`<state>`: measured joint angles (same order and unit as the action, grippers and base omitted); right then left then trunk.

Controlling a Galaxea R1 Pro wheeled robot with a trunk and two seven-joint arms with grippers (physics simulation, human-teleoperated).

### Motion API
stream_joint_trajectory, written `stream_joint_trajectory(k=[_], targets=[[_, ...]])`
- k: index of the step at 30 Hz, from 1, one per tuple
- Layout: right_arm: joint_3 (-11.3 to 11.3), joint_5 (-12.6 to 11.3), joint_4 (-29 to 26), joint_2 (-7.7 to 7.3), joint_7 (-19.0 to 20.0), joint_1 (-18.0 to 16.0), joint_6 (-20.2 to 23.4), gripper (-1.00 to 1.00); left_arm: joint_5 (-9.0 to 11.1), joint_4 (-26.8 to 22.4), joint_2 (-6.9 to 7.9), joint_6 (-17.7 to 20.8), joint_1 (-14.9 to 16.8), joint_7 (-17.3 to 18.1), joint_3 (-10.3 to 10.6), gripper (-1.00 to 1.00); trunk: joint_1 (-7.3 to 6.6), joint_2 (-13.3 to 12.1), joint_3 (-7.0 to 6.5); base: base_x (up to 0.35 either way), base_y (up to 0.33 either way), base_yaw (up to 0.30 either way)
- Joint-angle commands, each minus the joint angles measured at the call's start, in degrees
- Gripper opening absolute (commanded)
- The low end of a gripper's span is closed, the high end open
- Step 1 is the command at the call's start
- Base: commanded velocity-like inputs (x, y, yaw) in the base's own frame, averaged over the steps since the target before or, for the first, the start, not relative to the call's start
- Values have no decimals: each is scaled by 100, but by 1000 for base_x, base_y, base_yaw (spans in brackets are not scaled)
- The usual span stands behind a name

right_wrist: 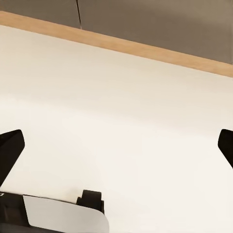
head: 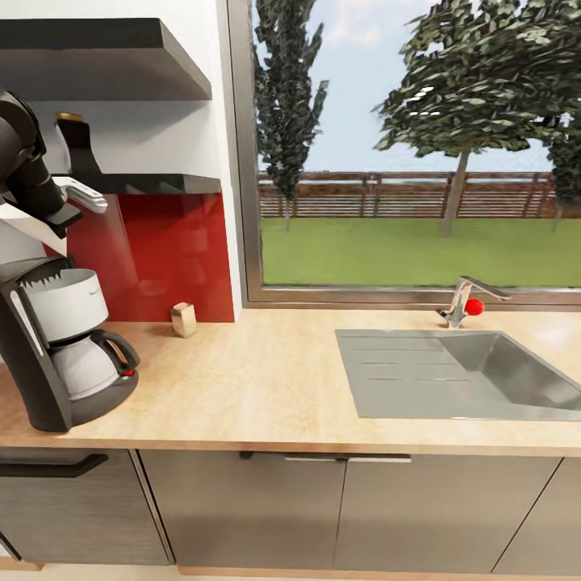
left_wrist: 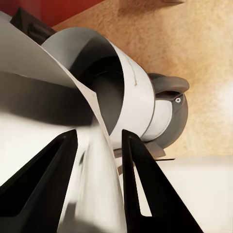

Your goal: Set up a coffee station on the kitchen countertop: keep the coffee maker on the countertop, move the bottle of coffee from the kitchen shelf to the counter next to the coffee maker, place a paper coffee filter on top of the coffee maker, put the saucer next to the coffee maker with the coffee cup on the saucer, and place the electric kettle next to the coffee maker.

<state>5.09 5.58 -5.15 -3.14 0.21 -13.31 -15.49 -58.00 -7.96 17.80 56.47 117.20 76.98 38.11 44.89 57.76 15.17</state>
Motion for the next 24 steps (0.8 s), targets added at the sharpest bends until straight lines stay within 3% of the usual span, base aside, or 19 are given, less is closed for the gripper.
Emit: stream_joint_trajectory(k=[1,17,24], targets=[[36,13,5,-3,-4,-5,-15,100,-62,-13,3,48,3,46,-18,-100,0,5,8,0,0,0],[36,13,2,-3,-4,-5,-15,100,-62,-13,4,48,1,49,-14,-100,88,165,79,0,0,0],[36,13,1,-3,-4,-5,-15,100,-62,-13,4,48,1,49,-14,-100,242,446,205,0,0,0]])
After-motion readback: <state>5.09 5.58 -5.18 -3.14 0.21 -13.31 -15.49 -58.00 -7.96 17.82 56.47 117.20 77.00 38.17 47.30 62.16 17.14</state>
